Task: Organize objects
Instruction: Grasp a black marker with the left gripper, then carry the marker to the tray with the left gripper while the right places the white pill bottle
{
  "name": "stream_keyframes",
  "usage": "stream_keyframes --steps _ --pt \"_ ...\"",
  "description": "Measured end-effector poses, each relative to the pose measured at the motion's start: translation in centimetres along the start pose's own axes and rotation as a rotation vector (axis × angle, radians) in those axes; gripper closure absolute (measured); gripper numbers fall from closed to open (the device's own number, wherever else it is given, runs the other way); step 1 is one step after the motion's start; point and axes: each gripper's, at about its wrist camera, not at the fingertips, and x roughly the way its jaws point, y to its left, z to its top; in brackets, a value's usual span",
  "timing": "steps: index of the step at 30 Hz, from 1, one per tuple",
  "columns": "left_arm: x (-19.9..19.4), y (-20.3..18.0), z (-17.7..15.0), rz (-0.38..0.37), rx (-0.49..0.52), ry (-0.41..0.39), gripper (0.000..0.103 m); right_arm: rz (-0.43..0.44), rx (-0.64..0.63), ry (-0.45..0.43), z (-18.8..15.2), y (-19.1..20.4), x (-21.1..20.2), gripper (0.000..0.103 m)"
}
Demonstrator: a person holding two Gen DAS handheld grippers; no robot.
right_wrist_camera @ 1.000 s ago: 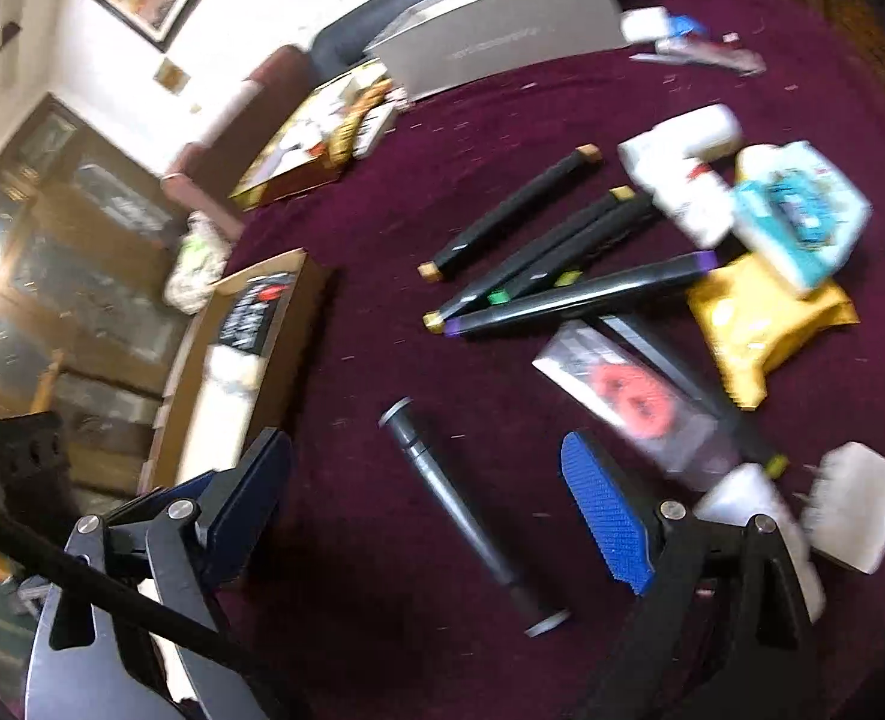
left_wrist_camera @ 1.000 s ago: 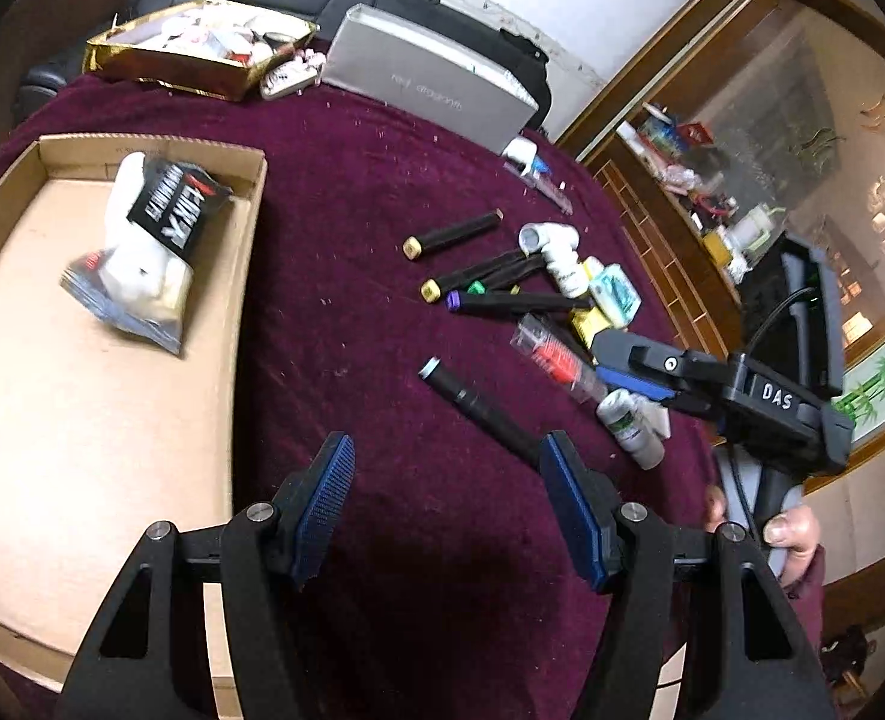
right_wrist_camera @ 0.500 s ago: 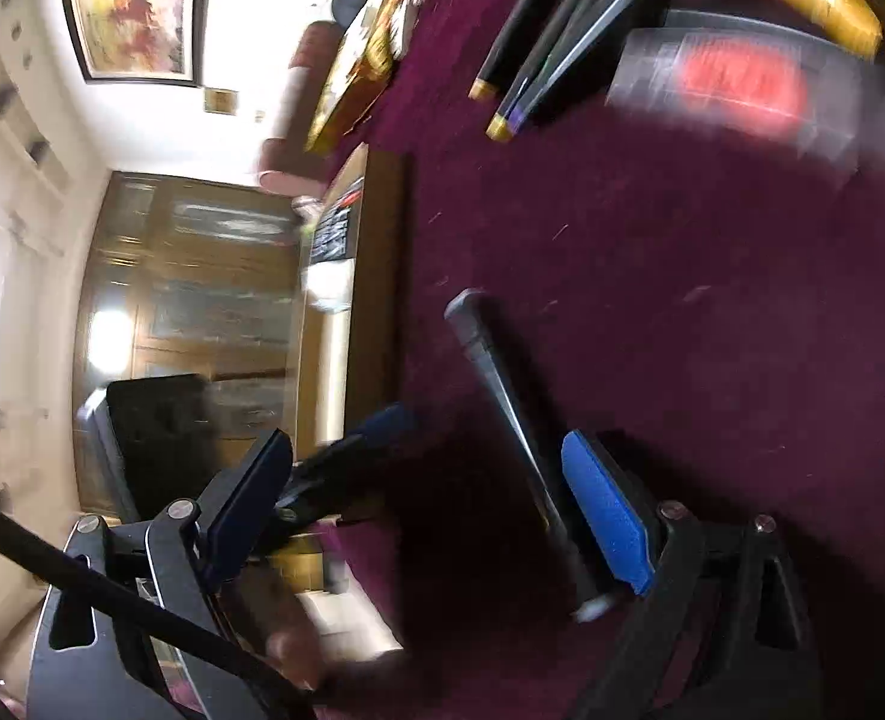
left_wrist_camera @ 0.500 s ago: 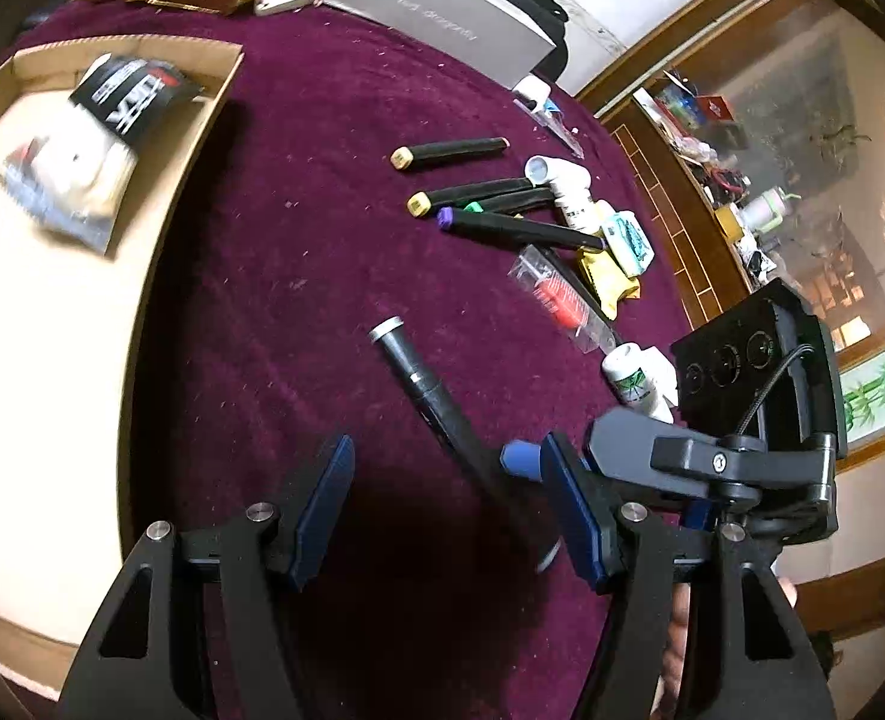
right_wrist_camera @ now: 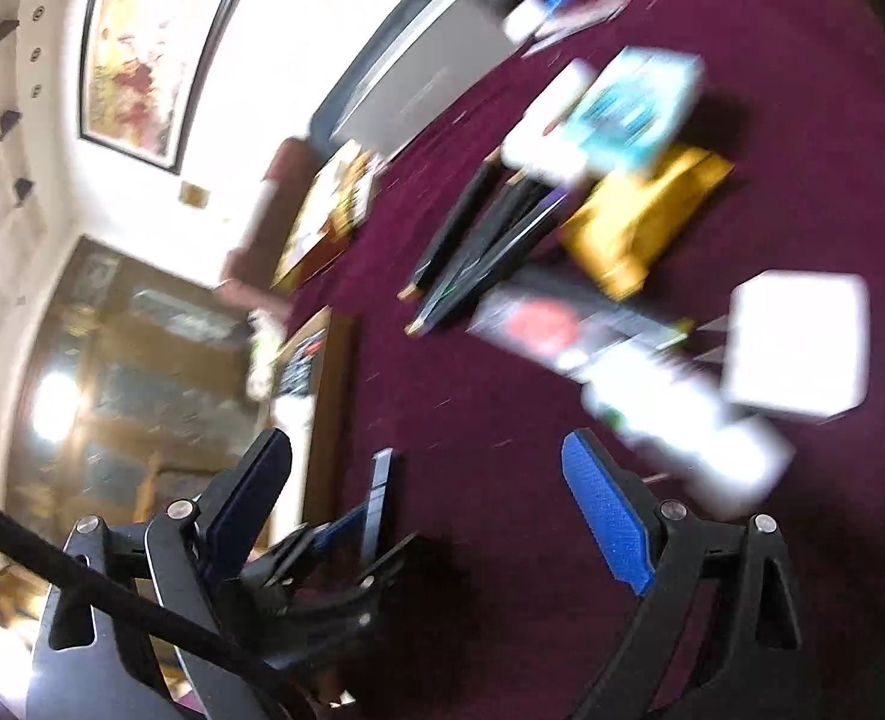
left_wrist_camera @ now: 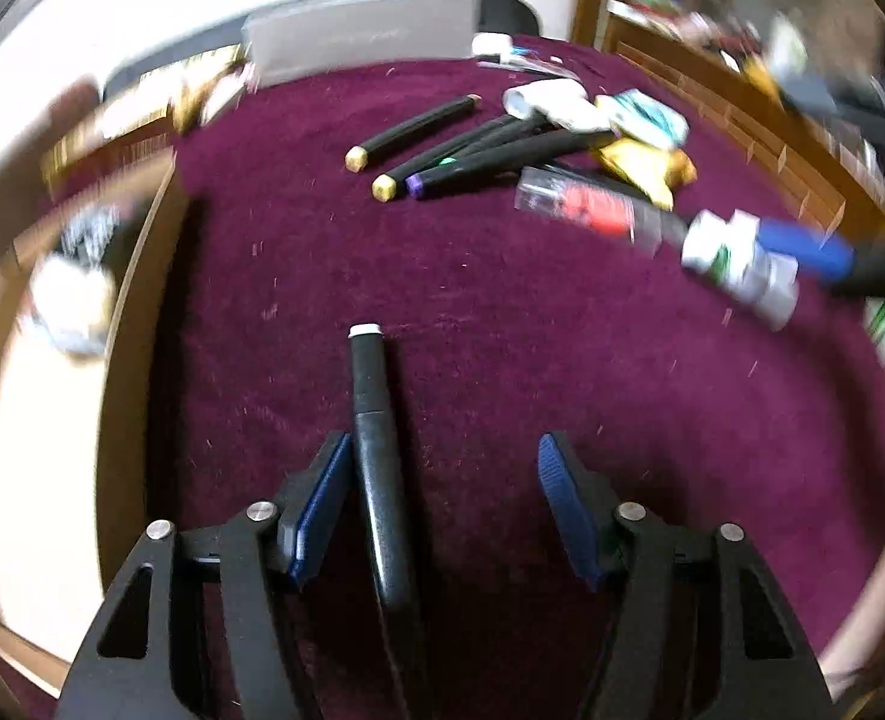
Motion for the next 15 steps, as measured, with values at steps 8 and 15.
stream_keyframes --steps 8,15 --pt "-1.0 1.6 -0.2 -0.083 -0.013 0.022 0.091 -0.287 -0.153 -0.009 0.8 -1.3 -0.1 0.01" --pt "-1.6 2.3 -0.3 -0.146 -0.056 0.0 0.091 -0.523 -0.454 0.045 -1.9 1.0 2.9 0.018"
